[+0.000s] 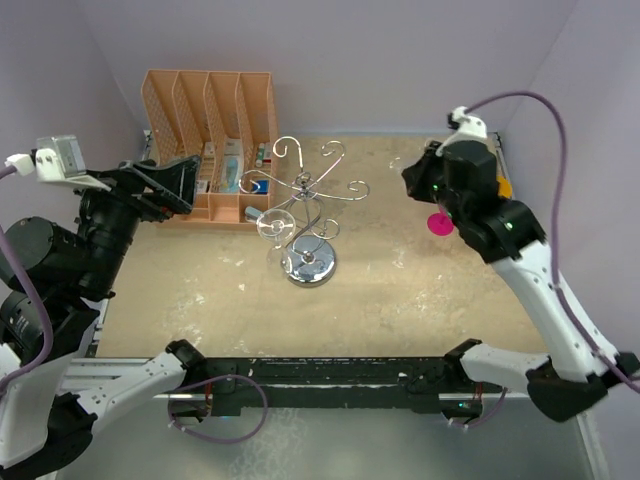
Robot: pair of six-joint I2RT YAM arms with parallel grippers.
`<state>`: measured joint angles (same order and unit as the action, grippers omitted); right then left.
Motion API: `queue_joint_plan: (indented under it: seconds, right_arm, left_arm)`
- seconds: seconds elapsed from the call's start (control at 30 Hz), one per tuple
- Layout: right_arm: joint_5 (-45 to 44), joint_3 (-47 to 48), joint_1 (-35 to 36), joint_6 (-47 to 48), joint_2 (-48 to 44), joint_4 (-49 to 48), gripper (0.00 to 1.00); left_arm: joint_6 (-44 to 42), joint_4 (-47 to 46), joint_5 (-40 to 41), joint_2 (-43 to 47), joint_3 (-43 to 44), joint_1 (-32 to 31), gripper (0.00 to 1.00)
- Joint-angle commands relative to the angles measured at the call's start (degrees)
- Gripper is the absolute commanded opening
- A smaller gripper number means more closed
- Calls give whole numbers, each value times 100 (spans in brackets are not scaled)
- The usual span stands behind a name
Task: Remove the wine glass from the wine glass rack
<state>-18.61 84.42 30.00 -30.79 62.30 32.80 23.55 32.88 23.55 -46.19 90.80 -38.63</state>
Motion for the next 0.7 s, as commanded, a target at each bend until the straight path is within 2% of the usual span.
queue_joint_plan:
  seconds: [0.0, 0.33, 0.53, 0.67]
  right_arm:
    - [-183, 495, 1, 222, 784, 132, 0]
    - [-335, 1496, -92, 726, 2714, 271, 0]
    - [627, 1915, -758, 1022, 3534, 230, 0]
    - [947, 1999, -979, 1146, 3877, 164, 0]
  left_arm:
    - [-391, 10, 311, 76, -59, 14, 99]
    - [-548, 231, 20, 16, 48, 6, 99]
    - [-529, 401, -157, 82, 57, 5, 99]
    - [-483, 506, -296, 149, 55, 5, 99]
